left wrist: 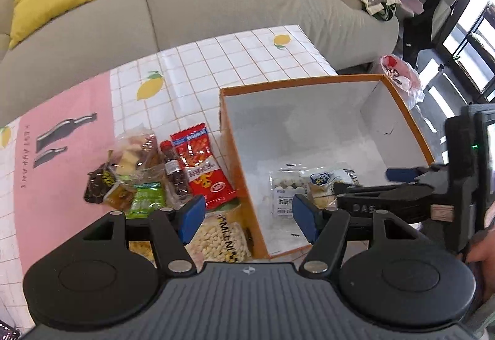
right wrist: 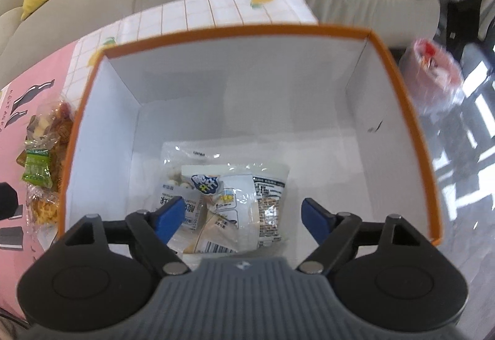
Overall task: Organize snacks
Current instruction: 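Open the left tool over the box while the right tool releases the white bag, then withdraw both tools from the box back toward the snack pile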
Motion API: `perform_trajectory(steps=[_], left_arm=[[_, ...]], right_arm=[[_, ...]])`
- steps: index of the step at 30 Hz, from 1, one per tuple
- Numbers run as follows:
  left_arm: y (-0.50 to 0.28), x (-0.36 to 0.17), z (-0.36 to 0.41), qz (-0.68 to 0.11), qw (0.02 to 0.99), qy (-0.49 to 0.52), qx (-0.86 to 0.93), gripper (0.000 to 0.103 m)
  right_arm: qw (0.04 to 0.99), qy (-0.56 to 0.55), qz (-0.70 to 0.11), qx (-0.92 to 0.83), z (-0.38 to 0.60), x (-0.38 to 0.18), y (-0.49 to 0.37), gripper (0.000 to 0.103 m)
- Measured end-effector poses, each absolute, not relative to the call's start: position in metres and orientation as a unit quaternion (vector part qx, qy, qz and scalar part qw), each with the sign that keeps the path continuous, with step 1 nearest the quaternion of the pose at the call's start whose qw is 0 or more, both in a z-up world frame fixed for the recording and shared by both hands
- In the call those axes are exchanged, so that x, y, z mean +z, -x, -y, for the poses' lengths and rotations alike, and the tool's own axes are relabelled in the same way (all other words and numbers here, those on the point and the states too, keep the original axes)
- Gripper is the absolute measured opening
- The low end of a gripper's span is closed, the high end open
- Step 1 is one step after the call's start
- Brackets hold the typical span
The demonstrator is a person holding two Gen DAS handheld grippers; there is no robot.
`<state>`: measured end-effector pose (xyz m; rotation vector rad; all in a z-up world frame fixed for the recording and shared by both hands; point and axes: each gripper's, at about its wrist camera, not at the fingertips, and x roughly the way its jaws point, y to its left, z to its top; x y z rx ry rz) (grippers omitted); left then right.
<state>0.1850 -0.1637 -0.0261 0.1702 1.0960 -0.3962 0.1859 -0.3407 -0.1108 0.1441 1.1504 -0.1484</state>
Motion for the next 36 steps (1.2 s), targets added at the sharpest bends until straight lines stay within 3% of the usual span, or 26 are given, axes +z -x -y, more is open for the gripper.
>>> perform_trajectory(steps=[8, 15, 25, 28, 36], left_arm=[[-0.149, 0.0, 0.124, -0.445, 0.876, -0.061, -0.178, 0.076], [-0.118, 0.011, 0.081, -0.4, 0.9, -0.05, -0.166, 0.075], [-0.08, -0.005, 0.025, -0.335, 0.934, -0.045, -0.114, 0.076], [-0.074, -0.014, 0.014, -0.329, 0.937, -0.042, -0.106, 0.082], [-0.074, -0.041, -0.008, -0.354, 0.929, 0.005, -0.108, 0.082]], right_arm=[[0.9, -0.036, -0.428, -0.076, 0.316, -0.052, -0.137, 0.082], [0.936, -0.076, -0.34, -0.054, 0.278, -0.027, -0.09, 0.087], [0.952, -0.064, -0.29, -0.076, 0.22, -0.028, -0.047, 0.088], [0.954, -0.051, -0.286, -0.076, 0.203, -0.036, -0.04, 0.088], [0.944, -0.037, -0.324, -0.052, 0.177, -0.066, -0.041, 0.088]])
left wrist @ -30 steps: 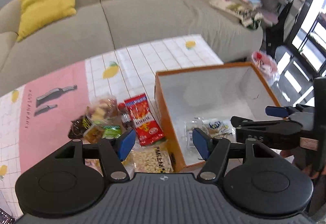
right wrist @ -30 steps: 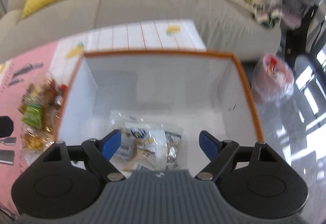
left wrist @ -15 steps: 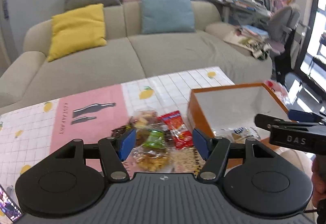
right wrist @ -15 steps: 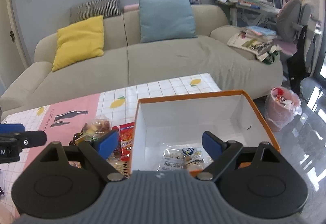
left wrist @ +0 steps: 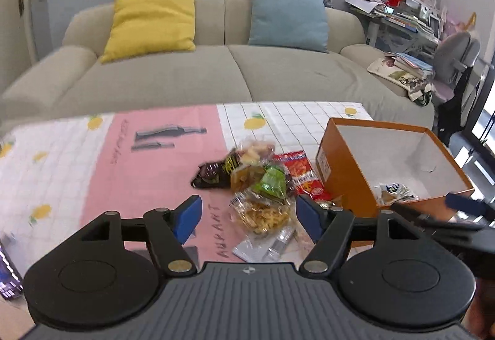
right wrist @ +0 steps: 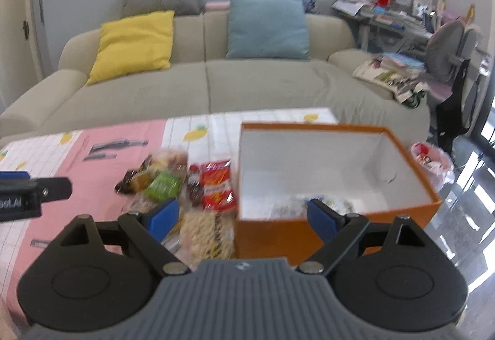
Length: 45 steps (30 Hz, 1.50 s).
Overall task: Organize snacks
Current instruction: 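Withdraw both tools from the box back toward the snack pile, then grasp the waffle pack with the left tool while the right tool grasps the puffed-corn bag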
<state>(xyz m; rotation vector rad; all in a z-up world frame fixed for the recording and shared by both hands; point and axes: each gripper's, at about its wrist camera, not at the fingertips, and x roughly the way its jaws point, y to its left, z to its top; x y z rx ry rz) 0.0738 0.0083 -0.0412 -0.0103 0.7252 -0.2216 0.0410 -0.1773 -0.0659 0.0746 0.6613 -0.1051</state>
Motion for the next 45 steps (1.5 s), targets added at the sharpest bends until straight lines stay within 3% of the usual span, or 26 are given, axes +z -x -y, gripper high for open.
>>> perform_trajectory(steps=[7, 17, 25, 32, 37, 42, 45], left_arm=[[-0.084, -0.069, -0.016, -0.401, 0.908, 0.016, -0.122, 0.08], [-0.105, -0.095, -0.023, -0.459, 0.874, -0.005, -0.158, 0.073], [-0.129, -0.116, -0.026, -0.491, 0.857, -0.005, -0.155, 0.073], [-0.143, -0.131, -0.024, -0.511, 0.845, 0.009, -0.158, 0.062], [-0.152, -0.138, -0.018, -0.52, 0.839, 0.02, -0.16, 0.061], [-0.163, -0.149, -0.009, -0.524, 0.836, 0.015, -0.164, 0.061], [-0.171, -0.159, -0.004, -0.525, 0.836, 0.015, -0.161, 0.059]], right_arm=[[0.932, -0.024, -0.36, -0.04, 0.165, -0.096, -0.055, 0.088], [0.912, 0.001, -0.409, -0.003, 0.145, -0.132, -0.082, 0.071], [0.896, -0.008, -0.443, 0.015, 0.137, -0.156, -0.106, 0.07], [0.889, 0.029, -0.457, -0.005, 0.121, -0.177, -0.122, 0.066], [0.889, 0.011, -0.457, -0.025, 0.137, -0.181, -0.128, 0.063], [0.889, 0.008, -0.456, -0.032, 0.145, -0.183, -0.133, 0.063], [0.888, -0.011, -0.458, -0.037, 0.152, -0.185, -0.136, 0.068]])
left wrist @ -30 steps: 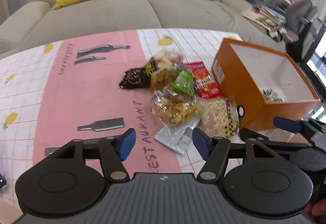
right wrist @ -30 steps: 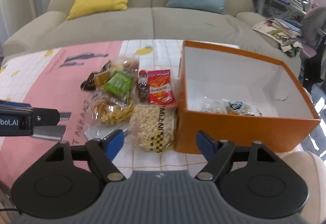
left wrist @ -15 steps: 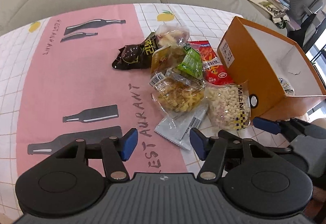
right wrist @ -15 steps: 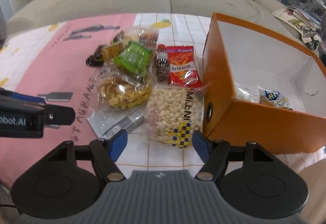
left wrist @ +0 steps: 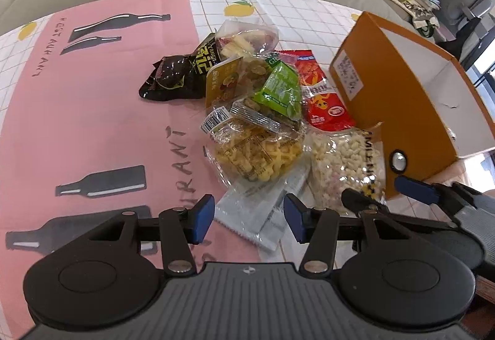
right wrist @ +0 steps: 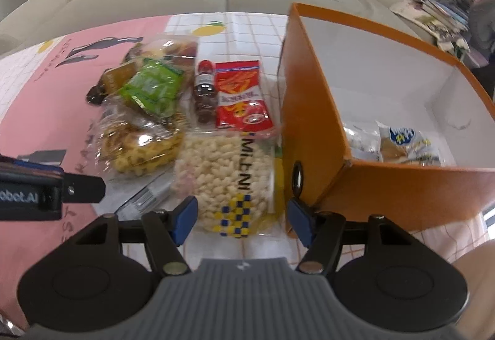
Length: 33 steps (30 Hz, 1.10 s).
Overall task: Organize snacks
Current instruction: 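Grasp the waffle pack with the left tool while the right tool grasps the puffed-corn bag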
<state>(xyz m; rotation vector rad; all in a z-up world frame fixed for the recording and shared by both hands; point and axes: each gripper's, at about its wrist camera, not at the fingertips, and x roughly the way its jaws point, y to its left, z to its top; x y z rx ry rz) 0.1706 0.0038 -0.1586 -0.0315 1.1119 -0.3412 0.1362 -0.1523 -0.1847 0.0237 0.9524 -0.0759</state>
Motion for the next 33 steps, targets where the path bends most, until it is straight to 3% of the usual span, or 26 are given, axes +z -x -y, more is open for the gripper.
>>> perform_trajectory(steps=[5, 9, 10, 11, 13, 14, 16, 23, 33], left_arm=[[-0.182, -0.171, 0.0, -0.533, 0.831, 0.026, -0.157, 0.045], [-0.184, -0.174, -0.001, -0.539, 0.828, 0.035, -0.148, 0.031], [-0.183, -0.174, -0.001, -0.54, 0.829, 0.037, -0.144, 0.025], [-0.183, -0.174, -0.001, -0.541, 0.828, 0.04, -0.141, 0.01], [-0.182, -0.174, -0.003, -0.544, 0.827, 0.051, -0.131, 0.01], [-0.182, -0.173, -0.005, -0.545, 0.827, 0.058, -0.126, 0.01], [-0.18, -0.171, -0.007, -0.548, 0.825, 0.064, -0.122, 0.008], [-0.162, -0.159, -0.016, -0.564, 0.82, 0.046, -0.093, 0.003], [-0.118, -0.148, -0.031, -0.593, 0.802, 0.025, -0.065, 0.003]], right_arm=[[0.89, -0.012, -0.455, -0.011, 0.148, -0.191, -0.139, 0.091], [0.891, 0.005, -0.455, -0.008, 0.14, -0.199, -0.143, 0.092], [0.891, 0.004, -0.453, -0.008, 0.139, -0.2, -0.143, 0.092], [0.892, 0.004, -0.451, -0.008, 0.138, -0.201, -0.144, 0.092], [0.893, 0.012, -0.45, -0.004, 0.136, -0.204, -0.144, 0.089], [0.893, 0.022, -0.449, -0.004, 0.134, -0.205, -0.144, 0.079], [0.894, 0.029, -0.446, -0.002, 0.133, -0.206, -0.145, 0.076], [0.894, 0.02, -0.448, 0.019, 0.132, -0.195, -0.137, 0.075], [0.837, -0.017, -0.545, 0.041, 0.142, -0.192, -0.113, 0.075]])
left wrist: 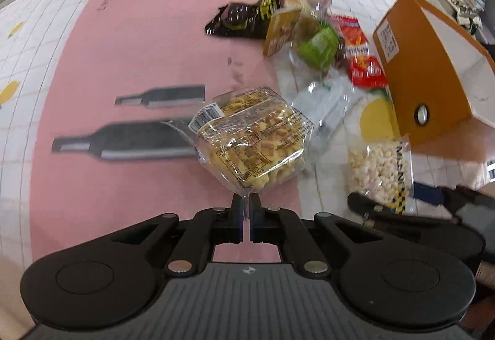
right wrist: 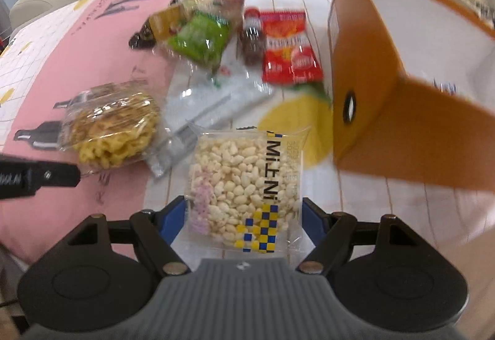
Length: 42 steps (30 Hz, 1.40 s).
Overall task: Organize snacks
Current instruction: 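Grasp the waffle pack with the left tool while the right tool grasps the puffed-corn bag, then lift and carry both packs over the orange box with both tools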
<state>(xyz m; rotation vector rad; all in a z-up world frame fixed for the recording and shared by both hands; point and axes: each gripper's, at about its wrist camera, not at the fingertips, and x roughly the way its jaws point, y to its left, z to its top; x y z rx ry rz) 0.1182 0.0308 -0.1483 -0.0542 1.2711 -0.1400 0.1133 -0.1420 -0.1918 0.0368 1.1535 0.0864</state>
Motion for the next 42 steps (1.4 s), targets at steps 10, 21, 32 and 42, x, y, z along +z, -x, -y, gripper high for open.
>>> perform_trajectory(steps=[10, 21, 32, 42], left_arm=[[-0.101, -0.157, -0.029, -0.625, 0.769, 0.05, -0.121, 0.018], [-0.11, -0.127, -0.006, -0.543, 0.806, -0.122, -0.201, 0.083], [-0.125, -0.161, 0.007, -0.531, 0.789, -0.19, -0.244, 0.089], [-0.138, -0.175, 0.007, -0.519, 0.807, -0.168, -0.227, 0.099]], right_arm=[[0.827, 0.005, -0.56, 0.047, 0.145, -0.195, -0.106, 0.076], [0.828, -0.003, -0.557, 0.058, 0.147, -0.194, -0.11, 0.086], [0.82, 0.003, -0.569, 0.059, 0.146, -0.2, -0.115, 0.088], [0.816, -0.004, -0.576, 0.042, 0.149, -0.206, -0.118, 0.088]])
